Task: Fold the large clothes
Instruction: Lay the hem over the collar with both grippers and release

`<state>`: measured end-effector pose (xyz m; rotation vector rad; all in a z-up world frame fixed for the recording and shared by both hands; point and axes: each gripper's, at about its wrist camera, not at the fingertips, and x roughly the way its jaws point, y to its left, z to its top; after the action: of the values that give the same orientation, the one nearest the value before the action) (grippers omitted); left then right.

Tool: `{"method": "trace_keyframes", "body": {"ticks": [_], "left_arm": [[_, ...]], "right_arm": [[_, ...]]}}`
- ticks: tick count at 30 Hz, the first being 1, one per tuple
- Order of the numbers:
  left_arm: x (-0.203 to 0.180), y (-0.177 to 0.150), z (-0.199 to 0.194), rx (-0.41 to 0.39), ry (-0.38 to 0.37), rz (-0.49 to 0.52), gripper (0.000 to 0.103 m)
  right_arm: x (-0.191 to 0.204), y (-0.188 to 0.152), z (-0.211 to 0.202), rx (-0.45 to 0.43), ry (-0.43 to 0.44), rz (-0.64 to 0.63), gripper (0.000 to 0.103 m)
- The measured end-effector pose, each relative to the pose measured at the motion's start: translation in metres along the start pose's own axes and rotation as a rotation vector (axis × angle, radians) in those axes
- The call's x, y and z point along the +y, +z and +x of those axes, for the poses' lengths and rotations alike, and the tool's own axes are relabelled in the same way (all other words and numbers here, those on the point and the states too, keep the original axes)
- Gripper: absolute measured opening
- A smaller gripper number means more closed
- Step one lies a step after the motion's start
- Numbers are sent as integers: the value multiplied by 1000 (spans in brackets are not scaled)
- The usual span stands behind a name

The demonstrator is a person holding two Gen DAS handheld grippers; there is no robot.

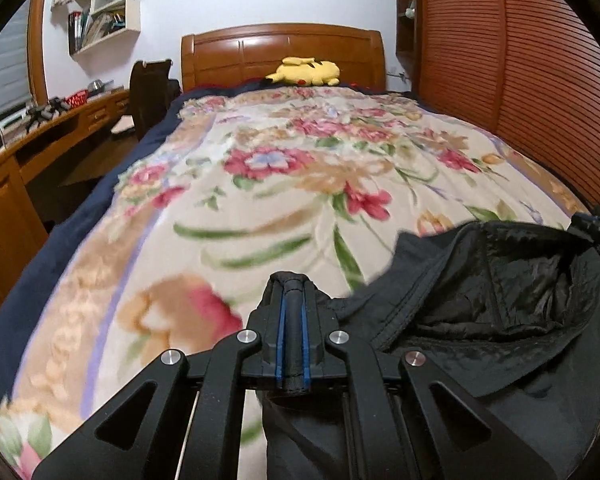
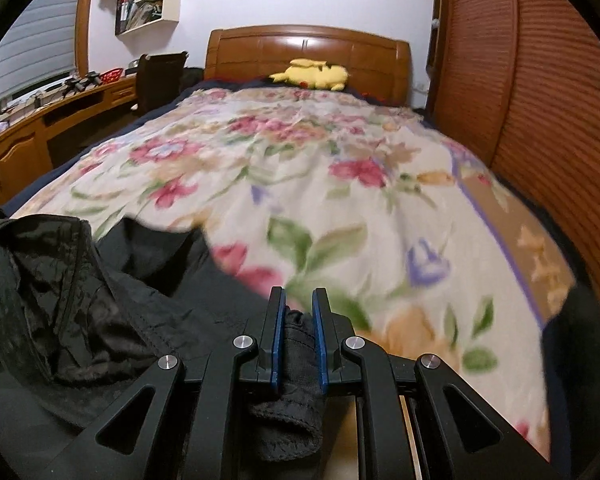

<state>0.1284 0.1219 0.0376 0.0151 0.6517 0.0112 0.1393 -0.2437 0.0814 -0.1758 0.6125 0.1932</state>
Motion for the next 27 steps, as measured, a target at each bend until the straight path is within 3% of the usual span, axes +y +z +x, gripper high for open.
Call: {"method": "trace_keyframes", "body": {"ticks": [6, 11, 13, 14, 16, 18, 21, 27], "left_arm": [[-2, 20, 24, -7, 15, -31, 7], [-13, 4, 27, -12, 43, 14, 18], [-14, -2, 18, -29, 42, 23, 42], [-14, -3, 14, -37, 32, 19, 46], [-14, -7, 0, -48, -2, 2, 69], [-14, -12, -13, -64, -33, -8, 84], [-20, -22, -35, -84, -63, -9, 86], [-31, -52, -66, -102, -119, -57, 86]], "right_arm": [[-8, 42, 48, 14, -55, 55, 15], [-1, 29, 65, 13, -60, 64, 15], [-4, 23, 64, 7, -62, 72, 15], [-5, 12, 52, 1, -61, 71, 15], [-2, 11, 44, -12, -65, 60, 26], [1, 8, 36, -25, -49, 54, 37], [7, 5, 22, -53, -47, 35, 57], [18, -7, -3, -89, -13, 9, 61]]}}
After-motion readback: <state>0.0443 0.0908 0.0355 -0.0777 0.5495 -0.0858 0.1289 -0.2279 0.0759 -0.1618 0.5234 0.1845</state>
